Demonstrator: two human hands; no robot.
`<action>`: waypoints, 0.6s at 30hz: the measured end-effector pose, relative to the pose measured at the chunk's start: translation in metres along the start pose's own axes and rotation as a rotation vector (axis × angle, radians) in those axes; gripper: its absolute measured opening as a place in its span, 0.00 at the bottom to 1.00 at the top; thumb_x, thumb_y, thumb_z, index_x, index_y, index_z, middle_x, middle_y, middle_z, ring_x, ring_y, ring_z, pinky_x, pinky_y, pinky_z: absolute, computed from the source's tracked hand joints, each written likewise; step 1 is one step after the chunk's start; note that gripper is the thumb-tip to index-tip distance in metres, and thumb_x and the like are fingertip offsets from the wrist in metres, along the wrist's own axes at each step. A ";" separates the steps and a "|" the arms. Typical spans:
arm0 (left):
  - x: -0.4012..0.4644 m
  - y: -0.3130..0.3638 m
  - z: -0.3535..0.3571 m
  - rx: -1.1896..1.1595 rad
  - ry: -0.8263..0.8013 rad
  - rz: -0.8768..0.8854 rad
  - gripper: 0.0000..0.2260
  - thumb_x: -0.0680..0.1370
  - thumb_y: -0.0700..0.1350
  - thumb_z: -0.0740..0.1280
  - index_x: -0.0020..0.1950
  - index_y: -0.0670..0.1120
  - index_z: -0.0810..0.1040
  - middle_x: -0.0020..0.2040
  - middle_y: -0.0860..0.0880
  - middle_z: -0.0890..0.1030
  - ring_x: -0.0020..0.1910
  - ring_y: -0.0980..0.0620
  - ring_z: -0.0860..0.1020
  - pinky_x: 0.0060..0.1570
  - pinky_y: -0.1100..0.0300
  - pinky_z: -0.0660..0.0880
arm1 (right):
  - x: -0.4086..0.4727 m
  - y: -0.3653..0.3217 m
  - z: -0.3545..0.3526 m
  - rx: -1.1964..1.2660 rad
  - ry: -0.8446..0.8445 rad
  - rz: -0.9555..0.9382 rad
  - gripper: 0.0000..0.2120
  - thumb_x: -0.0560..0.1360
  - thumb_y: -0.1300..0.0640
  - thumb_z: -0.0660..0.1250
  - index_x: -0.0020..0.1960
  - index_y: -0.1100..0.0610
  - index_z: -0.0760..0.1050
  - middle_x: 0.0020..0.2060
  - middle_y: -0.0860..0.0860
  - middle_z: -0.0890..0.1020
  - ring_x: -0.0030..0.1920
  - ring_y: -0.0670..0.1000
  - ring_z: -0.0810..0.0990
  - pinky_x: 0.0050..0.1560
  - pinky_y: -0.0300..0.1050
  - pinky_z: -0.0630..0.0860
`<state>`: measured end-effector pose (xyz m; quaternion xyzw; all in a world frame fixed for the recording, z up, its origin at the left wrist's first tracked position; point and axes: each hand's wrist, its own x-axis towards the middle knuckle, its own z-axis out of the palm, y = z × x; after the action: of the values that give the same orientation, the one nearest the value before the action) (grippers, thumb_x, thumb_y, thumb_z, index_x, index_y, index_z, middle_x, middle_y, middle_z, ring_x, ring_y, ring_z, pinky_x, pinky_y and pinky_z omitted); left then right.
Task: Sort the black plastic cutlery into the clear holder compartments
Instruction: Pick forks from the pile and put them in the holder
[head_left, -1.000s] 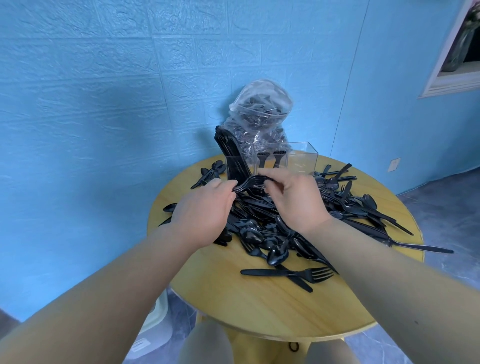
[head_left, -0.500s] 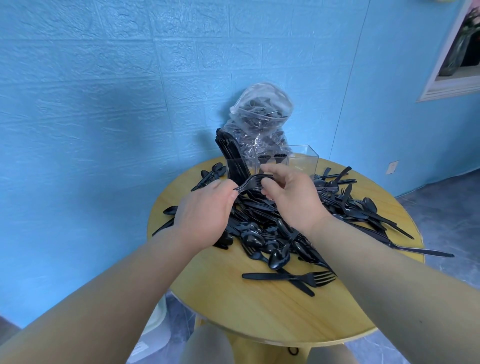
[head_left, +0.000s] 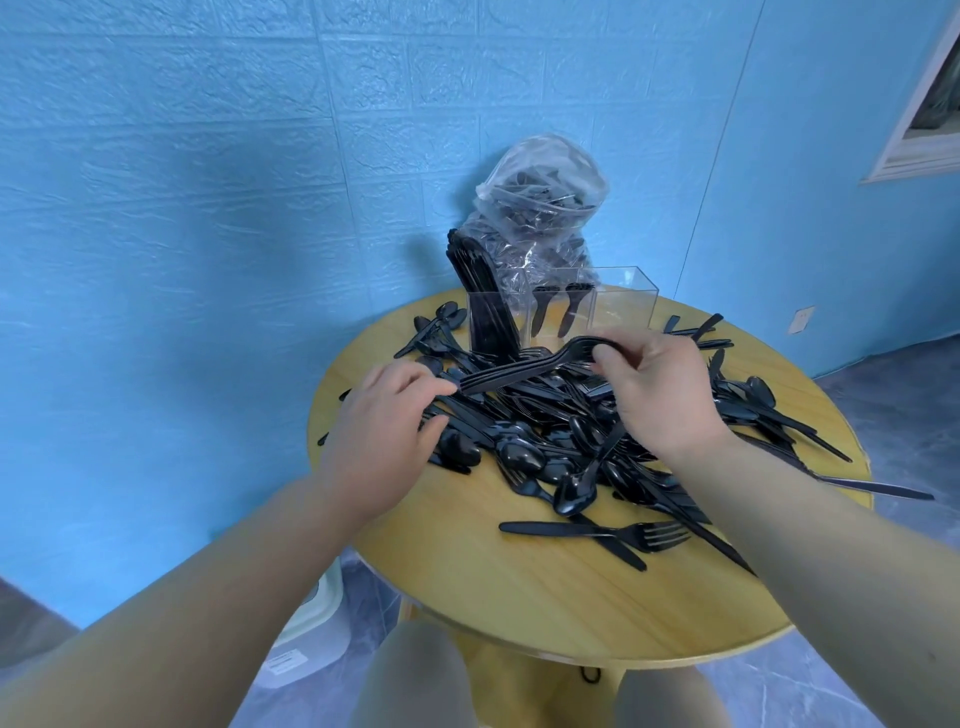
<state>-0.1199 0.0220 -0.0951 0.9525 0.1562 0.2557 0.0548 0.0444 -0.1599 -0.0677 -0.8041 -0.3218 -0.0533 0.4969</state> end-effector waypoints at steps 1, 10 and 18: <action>-0.003 -0.002 0.001 -0.011 0.005 -0.016 0.12 0.78 0.45 0.66 0.62 0.49 0.78 0.56 0.51 0.77 0.56 0.49 0.72 0.52 0.59 0.65 | -0.002 0.002 0.000 -0.001 -0.002 -0.002 0.10 0.78 0.59 0.63 0.54 0.53 0.82 0.37 0.50 0.84 0.39 0.53 0.82 0.44 0.42 0.78; 0.037 0.027 -0.014 -0.071 -0.150 0.022 0.16 0.83 0.46 0.53 0.71 0.51 0.70 0.59 0.51 0.77 0.52 0.51 0.76 0.46 0.60 0.70 | 0.003 -0.025 0.003 0.163 -0.054 -0.055 0.09 0.77 0.60 0.65 0.53 0.50 0.81 0.42 0.44 0.83 0.40 0.37 0.80 0.47 0.30 0.74; 0.137 0.053 -0.014 -0.153 0.062 0.113 0.18 0.81 0.45 0.61 0.71 0.49 0.70 0.63 0.49 0.78 0.60 0.47 0.76 0.59 0.53 0.73 | 0.073 -0.040 -0.040 0.082 0.313 -0.275 0.08 0.76 0.61 0.66 0.51 0.54 0.83 0.38 0.38 0.80 0.37 0.36 0.76 0.42 0.27 0.70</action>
<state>-0.0003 0.0166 -0.0084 0.9444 0.0840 0.2991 0.1081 0.0886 -0.1478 0.0122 -0.7135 -0.3495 -0.2317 0.5614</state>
